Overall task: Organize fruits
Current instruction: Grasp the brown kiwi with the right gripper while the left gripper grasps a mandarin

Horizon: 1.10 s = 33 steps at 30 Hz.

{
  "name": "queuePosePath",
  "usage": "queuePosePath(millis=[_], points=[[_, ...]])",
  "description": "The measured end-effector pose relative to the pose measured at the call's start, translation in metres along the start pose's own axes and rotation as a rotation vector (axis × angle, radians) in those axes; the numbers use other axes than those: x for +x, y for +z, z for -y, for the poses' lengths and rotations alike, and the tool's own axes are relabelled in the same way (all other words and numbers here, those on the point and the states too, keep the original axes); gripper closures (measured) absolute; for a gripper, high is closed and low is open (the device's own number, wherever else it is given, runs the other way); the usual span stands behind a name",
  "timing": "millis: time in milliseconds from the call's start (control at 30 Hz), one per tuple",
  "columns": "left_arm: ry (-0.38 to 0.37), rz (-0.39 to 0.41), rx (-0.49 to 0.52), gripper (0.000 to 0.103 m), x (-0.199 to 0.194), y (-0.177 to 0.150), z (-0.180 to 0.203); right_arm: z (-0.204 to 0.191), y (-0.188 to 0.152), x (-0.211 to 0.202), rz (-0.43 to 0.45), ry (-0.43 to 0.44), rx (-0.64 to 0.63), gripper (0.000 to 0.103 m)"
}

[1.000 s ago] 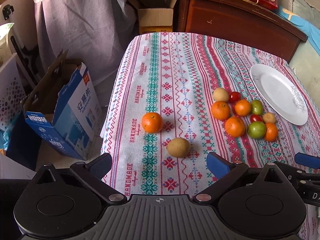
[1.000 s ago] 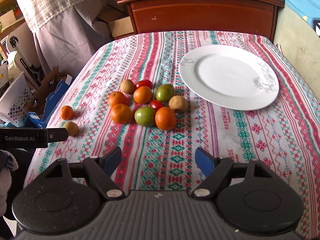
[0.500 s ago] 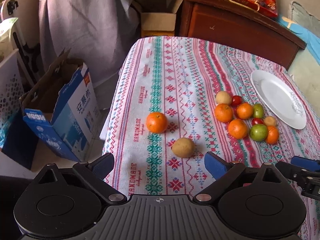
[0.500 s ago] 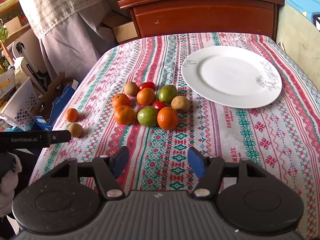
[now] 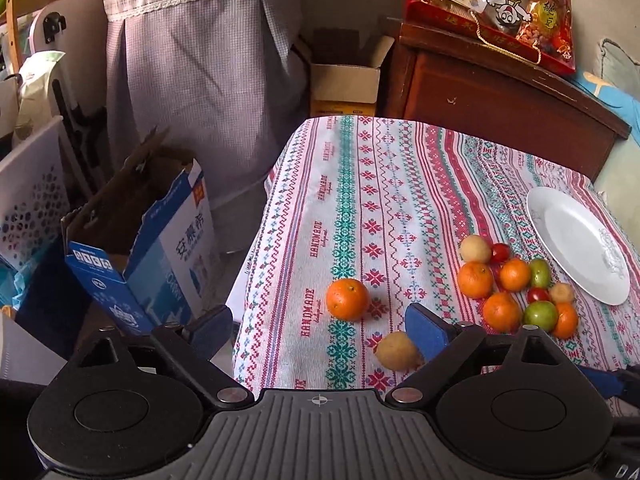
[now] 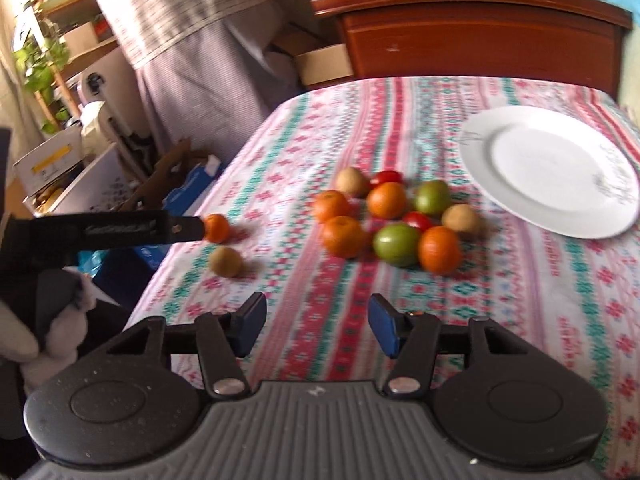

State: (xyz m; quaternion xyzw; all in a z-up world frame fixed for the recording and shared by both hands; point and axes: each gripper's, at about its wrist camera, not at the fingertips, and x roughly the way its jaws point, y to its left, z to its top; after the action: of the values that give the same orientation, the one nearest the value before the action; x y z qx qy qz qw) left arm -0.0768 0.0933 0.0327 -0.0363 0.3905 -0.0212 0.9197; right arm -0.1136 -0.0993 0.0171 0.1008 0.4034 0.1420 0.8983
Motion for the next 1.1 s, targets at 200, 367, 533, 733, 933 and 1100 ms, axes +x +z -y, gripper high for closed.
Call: queuePosePath(millis=[200,367,533,733,933,1100], points=[[0.016,0.009,-0.014,0.01,0.003,0.001,-0.006,-0.014,0.002,0.012,0.008,0.033,-0.036,0.046],[0.026,0.012,-0.018,0.01,0.006,0.002,-0.01,-0.022,0.006,0.024,0.01,0.057,-0.044,0.048],[0.029,0.016,-0.016,0.012,0.008,0.003,-0.012,-0.033,0.008,0.033,0.007,0.086,-0.064,0.052],[0.04,0.01,-0.057,0.012,0.011,0.006,-0.019,-0.05,0.012,0.048,0.009,0.094,-0.119,0.052],[0.033,0.015,-0.075,0.012,0.011,0.007,-0.023,-0.058,0.014,0.065,0.008,0.095,-0.143,0.063],[0.007,0.019,-0.063,0.013,0.014,0.007,-0.02,-0.057,0.014,0.073,0.014,0.097,-0.131,0.075]])
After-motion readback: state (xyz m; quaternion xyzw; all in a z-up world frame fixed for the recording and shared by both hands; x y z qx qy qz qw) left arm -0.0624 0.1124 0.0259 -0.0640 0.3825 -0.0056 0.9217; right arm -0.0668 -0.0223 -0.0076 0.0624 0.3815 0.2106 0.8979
